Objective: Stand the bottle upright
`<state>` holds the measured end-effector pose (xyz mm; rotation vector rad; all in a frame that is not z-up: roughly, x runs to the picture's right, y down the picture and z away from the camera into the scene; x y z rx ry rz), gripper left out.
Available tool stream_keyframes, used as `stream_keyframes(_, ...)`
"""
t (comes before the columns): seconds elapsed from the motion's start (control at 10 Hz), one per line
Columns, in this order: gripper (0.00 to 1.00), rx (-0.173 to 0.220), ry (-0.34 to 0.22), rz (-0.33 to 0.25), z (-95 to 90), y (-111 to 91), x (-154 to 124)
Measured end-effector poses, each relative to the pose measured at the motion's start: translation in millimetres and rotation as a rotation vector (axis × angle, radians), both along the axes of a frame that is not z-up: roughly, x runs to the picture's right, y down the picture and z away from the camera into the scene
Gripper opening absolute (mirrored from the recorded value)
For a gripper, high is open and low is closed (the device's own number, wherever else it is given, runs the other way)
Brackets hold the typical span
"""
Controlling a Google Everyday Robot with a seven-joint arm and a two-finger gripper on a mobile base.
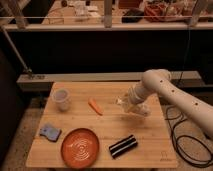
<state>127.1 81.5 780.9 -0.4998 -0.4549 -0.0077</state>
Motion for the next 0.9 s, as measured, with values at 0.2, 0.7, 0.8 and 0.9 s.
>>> stream_keyframes(0.2,0.05,0.006,-0.033,0.008,-3.8,-3.6,-0.9)
stream_keyframes(0.7,0.05,0.023,-0.131,0.027,-17.8,-17.1,-2.1)
stream_keyframes(0.8,0.05,0.028,-0.153,0.025,-21.1,-20.7,-3.4)
stream_keyframes(0.9,0.05,0.030,-0.165,0.025,-23.8,-23.0,-5.7)
